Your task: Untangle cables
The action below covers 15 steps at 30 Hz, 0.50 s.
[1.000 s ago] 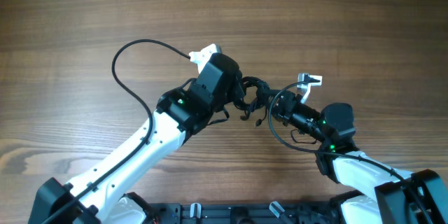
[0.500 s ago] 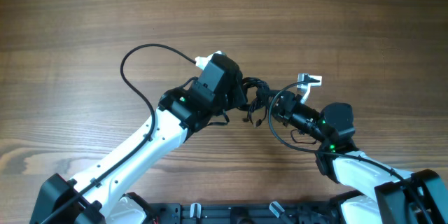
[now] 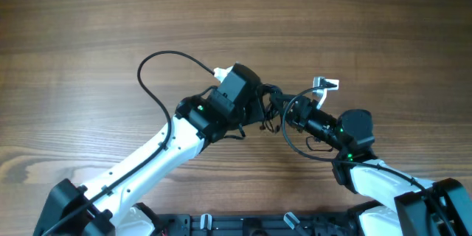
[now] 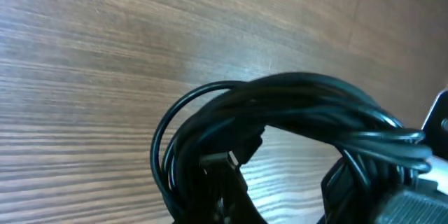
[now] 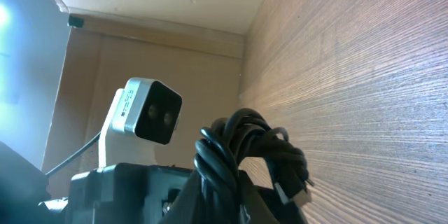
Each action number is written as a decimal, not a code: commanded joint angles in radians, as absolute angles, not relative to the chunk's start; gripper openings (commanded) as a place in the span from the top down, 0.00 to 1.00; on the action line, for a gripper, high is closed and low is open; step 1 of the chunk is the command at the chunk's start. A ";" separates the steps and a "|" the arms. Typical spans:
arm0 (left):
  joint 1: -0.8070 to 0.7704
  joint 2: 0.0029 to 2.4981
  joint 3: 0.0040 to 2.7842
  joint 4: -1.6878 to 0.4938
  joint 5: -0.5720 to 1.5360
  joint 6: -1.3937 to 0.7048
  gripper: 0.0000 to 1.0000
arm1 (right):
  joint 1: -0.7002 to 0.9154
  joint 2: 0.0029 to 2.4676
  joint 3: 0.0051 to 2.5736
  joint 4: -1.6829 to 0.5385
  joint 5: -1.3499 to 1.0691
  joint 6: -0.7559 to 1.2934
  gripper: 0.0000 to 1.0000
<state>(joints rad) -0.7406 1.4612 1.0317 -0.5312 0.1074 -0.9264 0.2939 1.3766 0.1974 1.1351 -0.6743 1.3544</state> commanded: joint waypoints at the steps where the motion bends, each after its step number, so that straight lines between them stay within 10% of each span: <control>1: -0.760 1.489 1.034 -0.532 0.227 -0.836 0.96 | 0.294 1.372 0.204 1.169 -0.662 1.365 0.95; 15: -0.546 1.386 1.035 -0.456 0.785 -0.456 0.95 | 0.294 1.372 0.204 1.244 -0.602 1.648 0.96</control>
